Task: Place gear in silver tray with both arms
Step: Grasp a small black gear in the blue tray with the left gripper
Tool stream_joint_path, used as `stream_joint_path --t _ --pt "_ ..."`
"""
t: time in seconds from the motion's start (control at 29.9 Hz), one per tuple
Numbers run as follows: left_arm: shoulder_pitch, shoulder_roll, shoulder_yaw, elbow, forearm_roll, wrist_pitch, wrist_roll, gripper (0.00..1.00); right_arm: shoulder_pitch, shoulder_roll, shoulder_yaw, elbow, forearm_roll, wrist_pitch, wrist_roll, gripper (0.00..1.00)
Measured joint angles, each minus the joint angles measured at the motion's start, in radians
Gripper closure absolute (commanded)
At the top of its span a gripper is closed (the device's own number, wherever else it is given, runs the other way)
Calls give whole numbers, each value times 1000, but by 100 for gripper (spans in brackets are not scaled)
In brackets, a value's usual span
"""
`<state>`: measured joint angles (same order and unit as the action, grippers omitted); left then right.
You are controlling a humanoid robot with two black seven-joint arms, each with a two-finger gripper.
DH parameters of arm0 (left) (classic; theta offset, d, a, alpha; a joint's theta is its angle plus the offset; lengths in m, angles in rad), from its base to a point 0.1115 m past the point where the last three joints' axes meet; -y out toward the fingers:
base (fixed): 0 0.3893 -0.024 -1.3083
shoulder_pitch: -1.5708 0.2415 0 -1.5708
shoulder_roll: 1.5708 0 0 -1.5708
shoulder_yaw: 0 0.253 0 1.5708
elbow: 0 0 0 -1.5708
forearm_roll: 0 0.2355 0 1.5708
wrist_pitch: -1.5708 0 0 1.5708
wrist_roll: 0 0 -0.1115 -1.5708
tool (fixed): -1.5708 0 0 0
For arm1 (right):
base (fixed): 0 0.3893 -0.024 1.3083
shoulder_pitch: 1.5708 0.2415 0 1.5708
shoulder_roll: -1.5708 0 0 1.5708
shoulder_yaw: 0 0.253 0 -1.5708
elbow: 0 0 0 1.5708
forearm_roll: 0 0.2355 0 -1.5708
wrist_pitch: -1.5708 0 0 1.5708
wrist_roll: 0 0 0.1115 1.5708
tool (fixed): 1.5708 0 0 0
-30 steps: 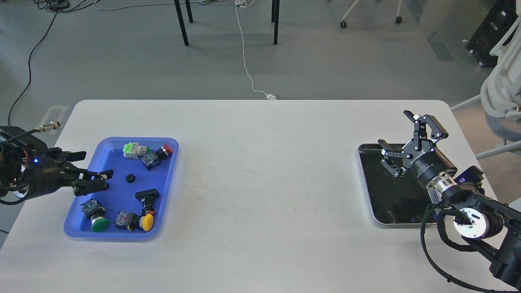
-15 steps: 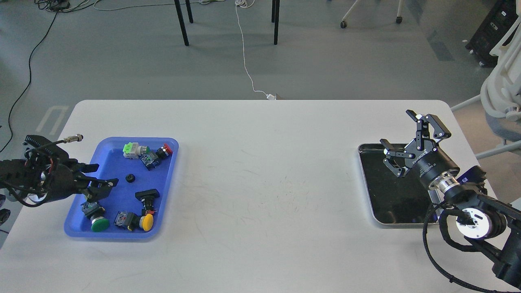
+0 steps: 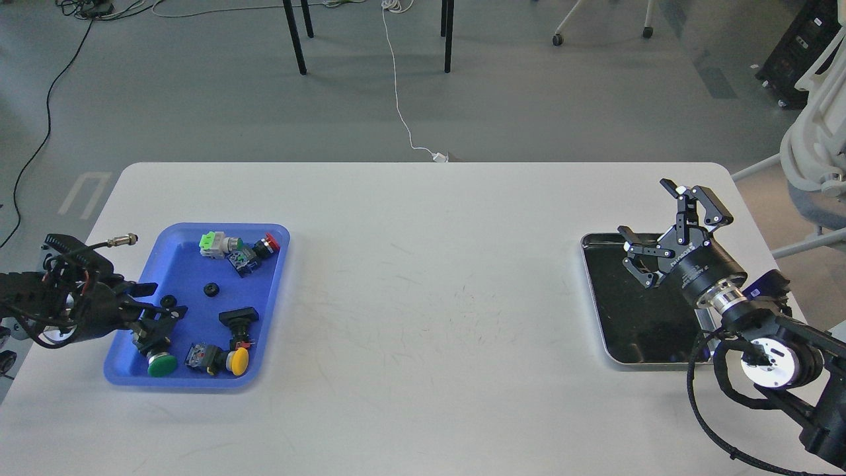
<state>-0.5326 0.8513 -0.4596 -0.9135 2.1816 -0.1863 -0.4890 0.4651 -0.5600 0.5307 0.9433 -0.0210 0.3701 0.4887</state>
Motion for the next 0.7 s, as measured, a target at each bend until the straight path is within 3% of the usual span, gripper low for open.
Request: stream_joint_path --t 0.1,0.3,0.7 --pt "0 -5 3 3 0 0 0 51 0 0 0 0 0 0 0 1" --pt "-1 -10 17 8 0 3 0 78 1 0 0 -2 0 0 0 1" --pt "-9 -11 21 19 0 9 0 89 0 0 0 -2 0 -2 0 1"
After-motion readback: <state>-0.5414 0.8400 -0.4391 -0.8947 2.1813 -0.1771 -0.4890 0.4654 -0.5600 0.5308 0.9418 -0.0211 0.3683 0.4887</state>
